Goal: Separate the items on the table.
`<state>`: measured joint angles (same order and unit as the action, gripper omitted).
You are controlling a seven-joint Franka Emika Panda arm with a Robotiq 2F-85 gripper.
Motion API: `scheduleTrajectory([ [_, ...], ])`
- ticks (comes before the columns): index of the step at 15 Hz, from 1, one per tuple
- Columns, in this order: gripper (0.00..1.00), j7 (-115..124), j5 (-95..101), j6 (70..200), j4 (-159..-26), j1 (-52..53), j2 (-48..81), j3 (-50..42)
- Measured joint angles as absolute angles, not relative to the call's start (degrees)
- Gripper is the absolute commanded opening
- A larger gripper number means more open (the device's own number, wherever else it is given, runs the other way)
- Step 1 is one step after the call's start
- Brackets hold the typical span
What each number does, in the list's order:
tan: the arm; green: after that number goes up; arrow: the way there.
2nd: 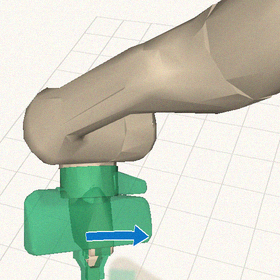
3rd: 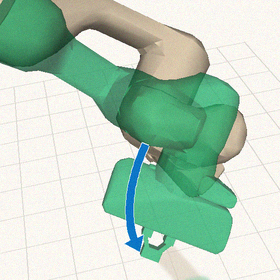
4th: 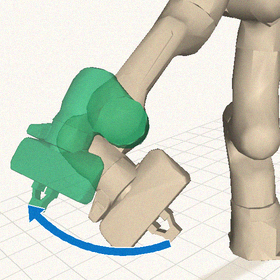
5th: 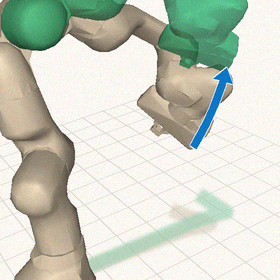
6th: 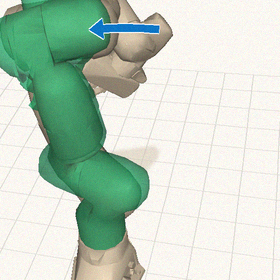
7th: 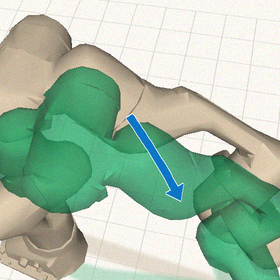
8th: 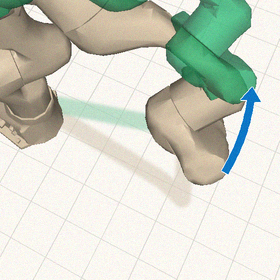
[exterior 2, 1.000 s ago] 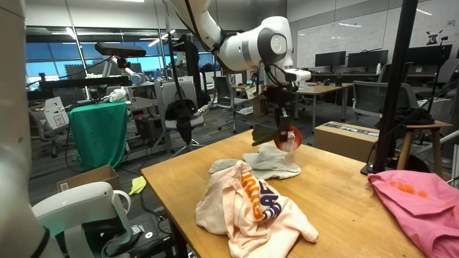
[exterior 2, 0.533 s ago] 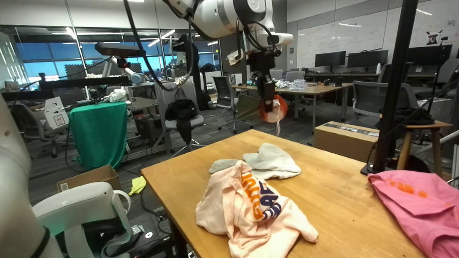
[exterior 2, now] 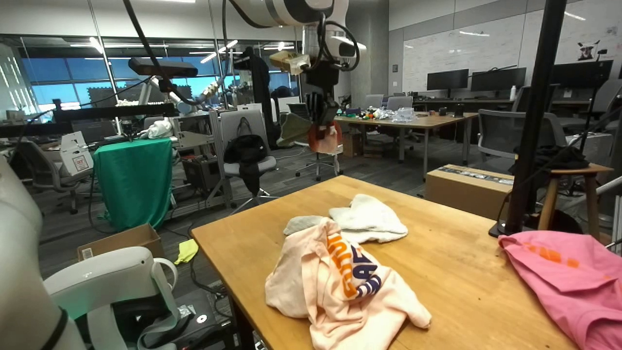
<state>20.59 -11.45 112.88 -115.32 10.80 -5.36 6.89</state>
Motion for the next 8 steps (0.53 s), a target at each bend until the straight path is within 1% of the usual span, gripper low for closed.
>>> scheduleTrajectory([
  [4,0.05,9.61,-18.32,109.44,-117.2,10.89,-5.99,7.77],
  [8,0.05,4.67,-18.88,108.92,-118.7,11.01,-5.41,9.12],
])
